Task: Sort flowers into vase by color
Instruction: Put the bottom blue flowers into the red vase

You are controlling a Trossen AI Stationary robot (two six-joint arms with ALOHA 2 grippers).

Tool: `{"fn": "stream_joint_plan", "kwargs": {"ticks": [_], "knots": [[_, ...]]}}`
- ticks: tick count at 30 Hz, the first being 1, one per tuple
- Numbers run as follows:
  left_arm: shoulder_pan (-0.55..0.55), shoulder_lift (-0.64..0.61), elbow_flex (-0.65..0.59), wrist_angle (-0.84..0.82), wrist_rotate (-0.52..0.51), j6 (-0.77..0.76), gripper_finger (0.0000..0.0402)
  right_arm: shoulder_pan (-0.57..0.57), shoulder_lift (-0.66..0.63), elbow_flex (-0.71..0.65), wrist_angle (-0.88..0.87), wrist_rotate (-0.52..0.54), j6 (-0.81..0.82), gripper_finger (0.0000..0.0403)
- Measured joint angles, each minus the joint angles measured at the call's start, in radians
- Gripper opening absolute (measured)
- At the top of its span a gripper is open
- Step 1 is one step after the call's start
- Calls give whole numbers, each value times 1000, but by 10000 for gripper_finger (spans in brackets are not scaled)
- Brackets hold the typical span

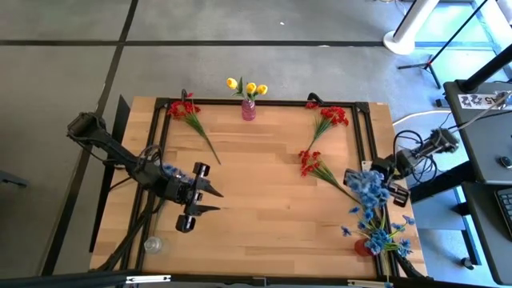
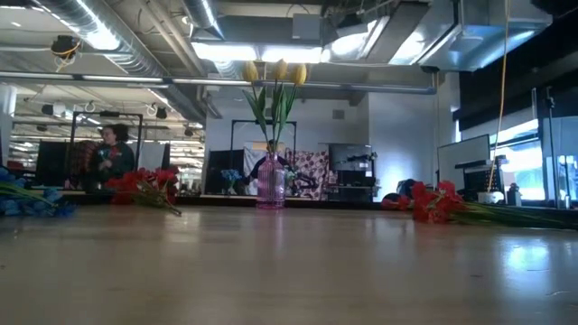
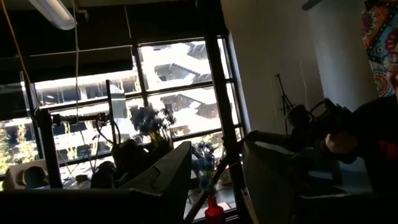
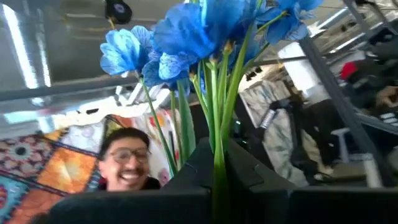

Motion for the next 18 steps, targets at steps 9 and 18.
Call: {"fn": "stream_joint_plan", "kwargs": {"ticks": [9, 18], "knots": [[0, 0, 0, -8, -2, 1, 140, 330, 91, 10, 64, 321, -148, 9], [33, 0, 0, -33, -3, -3, 140, 580, 159, 10, -7, 560, -271, 9]]}}
